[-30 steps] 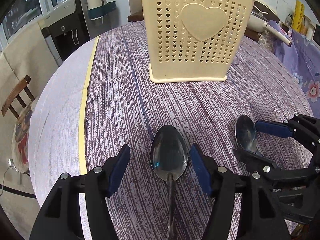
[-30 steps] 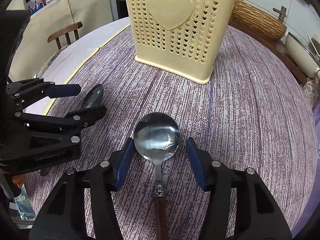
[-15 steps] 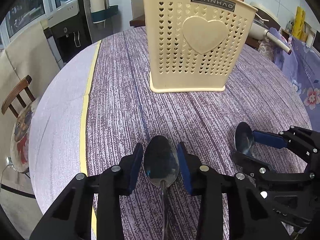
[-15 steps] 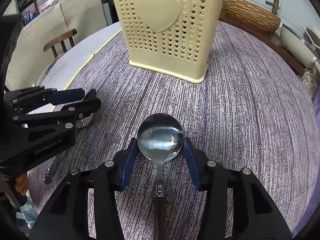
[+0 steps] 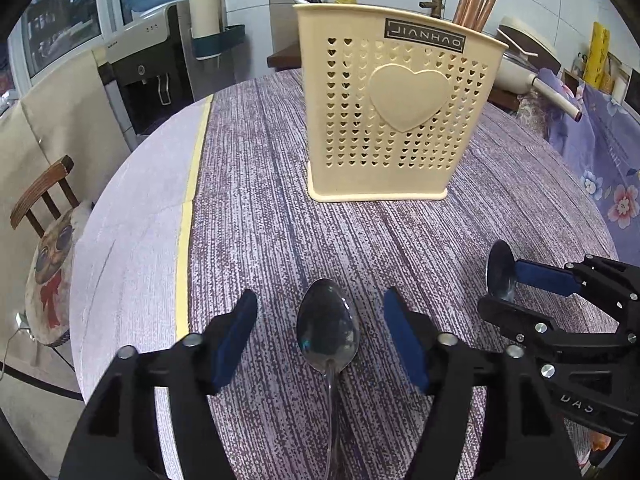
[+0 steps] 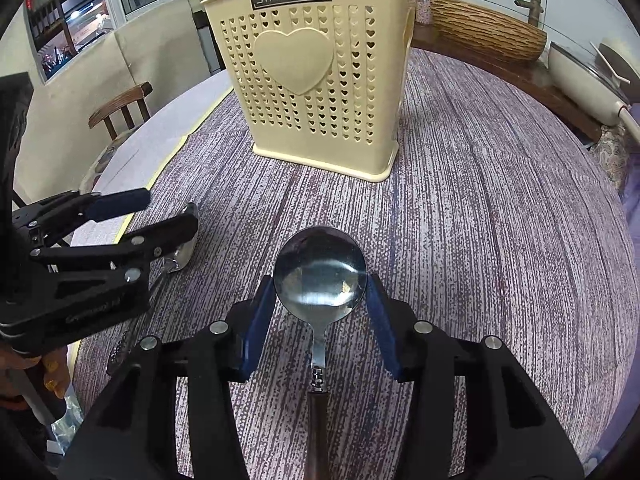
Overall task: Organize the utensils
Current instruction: 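Grasp the wooden-handled spoon with the right tool while the left tool holds its spoon, then lift both held spoons and carry them over the cream caddy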
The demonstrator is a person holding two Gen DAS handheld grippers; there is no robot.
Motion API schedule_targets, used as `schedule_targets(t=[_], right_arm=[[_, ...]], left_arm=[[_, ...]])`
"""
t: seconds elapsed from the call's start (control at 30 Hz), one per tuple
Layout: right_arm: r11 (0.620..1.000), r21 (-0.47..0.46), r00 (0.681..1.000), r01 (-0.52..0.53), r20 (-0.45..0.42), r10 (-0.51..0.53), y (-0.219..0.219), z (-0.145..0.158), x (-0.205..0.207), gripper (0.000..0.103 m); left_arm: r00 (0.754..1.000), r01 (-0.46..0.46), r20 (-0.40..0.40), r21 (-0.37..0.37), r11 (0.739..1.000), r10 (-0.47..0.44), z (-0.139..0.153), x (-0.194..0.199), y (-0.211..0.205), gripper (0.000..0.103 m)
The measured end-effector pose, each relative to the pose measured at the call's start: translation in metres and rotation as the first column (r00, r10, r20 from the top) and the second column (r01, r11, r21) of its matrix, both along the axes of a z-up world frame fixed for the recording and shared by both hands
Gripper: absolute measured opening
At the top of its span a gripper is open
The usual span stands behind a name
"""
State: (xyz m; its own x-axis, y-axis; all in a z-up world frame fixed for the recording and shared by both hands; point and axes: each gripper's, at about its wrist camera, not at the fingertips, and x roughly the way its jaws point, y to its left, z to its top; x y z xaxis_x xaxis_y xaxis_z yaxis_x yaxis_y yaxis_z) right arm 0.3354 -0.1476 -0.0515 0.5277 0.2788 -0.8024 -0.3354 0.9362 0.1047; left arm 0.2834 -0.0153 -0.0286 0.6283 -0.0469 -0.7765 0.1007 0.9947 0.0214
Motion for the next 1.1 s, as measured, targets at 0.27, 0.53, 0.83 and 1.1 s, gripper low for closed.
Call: schedule_targets(t=[0.27,0.53,0.83,1.1], right_arm=[[1.0,-0.002,1.0,-0.002,-0.008,0.002,0.002,-0.004,0.0,0.047],[1.0,-0.002,1.0,0.0,-0.007,0.0,-0.001,-0.004,0.0,0.047],[0.999,0.038,0.999,0.028,0.028,-0.029,-0.01,0.011,-0.005,0.047],[0.994,0.1,0.993,0.043,0.109,-0.054,-0.019,0.05,-0.02,0.047]], left_arm=[[0.999,0.021,-0.041,0.026,0.999,-0.02,-0.017,0.0,-0.009,0.059],[0.999,0.001,-0.045,-0.014,1.0,-0.002,-0.015,0.004,-0.003,0.038],[1.0,0.01,0.023,-0.085,0.996,-0.008,0.012,-0.005,0.001,0.038],[0.991,0.022,0.133,-0.127,0.992,-0.005,0.049,-0.013,0.0,0.038]])
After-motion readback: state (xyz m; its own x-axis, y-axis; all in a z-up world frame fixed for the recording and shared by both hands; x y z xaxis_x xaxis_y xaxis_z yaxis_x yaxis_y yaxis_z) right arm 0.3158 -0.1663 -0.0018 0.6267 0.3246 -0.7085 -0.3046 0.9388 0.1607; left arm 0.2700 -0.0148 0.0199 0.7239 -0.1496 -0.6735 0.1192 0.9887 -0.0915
